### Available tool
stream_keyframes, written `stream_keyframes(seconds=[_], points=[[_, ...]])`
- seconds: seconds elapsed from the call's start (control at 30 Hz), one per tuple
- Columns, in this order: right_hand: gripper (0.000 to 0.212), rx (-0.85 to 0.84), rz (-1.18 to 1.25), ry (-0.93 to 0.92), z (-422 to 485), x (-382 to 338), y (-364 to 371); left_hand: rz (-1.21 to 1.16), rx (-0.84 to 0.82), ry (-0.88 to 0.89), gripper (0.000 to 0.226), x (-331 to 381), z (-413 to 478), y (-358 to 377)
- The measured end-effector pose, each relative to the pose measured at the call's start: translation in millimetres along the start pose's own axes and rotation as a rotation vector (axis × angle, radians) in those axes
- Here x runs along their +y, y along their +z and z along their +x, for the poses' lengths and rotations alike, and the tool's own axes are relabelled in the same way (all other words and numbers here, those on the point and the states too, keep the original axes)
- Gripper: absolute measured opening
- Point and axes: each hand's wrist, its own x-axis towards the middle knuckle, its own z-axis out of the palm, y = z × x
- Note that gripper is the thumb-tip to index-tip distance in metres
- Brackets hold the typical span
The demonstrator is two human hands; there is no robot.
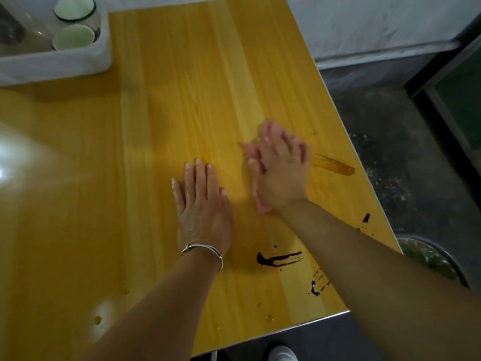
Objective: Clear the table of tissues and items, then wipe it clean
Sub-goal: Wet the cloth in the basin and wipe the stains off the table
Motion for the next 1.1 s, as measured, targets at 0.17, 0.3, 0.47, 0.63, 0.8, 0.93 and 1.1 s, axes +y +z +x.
stream_keyframes(seconds=[0.17,0.3,0.47,0.63,0.8,0.93,1.1], points=[[0.047,-0.052,0.002,-0.44,-29.0,1.1,2.9,-0.005,0.014,-0.001,0.06,-0.5,-0.1,-0.1],[0.05,-0.049,-0.064,-0.162,-21.3,66.8,-24.5,0.014,-0.003,-0.012,0.062,2.7,-0.6,-2.9],[0.043,0.014,-0.01,0.159,-1.7,34.2,-11.8,0.012,-0.007,-0.026,0.064,4.3,-1.2,-1.8],[0.057,-0.047,0.06,-0.276,-25.7,-26.0,10.3,-0.001,-0.039,-0.011,0.067,6.0,-1.0,-5.0],[0.051,-0.004,-0.02,-0.134,-23.3,30.6,-6.5,0.01,-0.028,0.007,0.063,3.4,-1.9,-3.5],[0.046,-0.001,0.054,0.09,-14.8,3.6,-3.6,0.003,-0.039,0.027,0.065,4.5,-2.0,-6.5],[0.046,-0.138,0.057,-0.363,-20.3,-30.4,6.1,0.051,-0.114,0.06,0.078,0.2,-2.8,-10.5]])
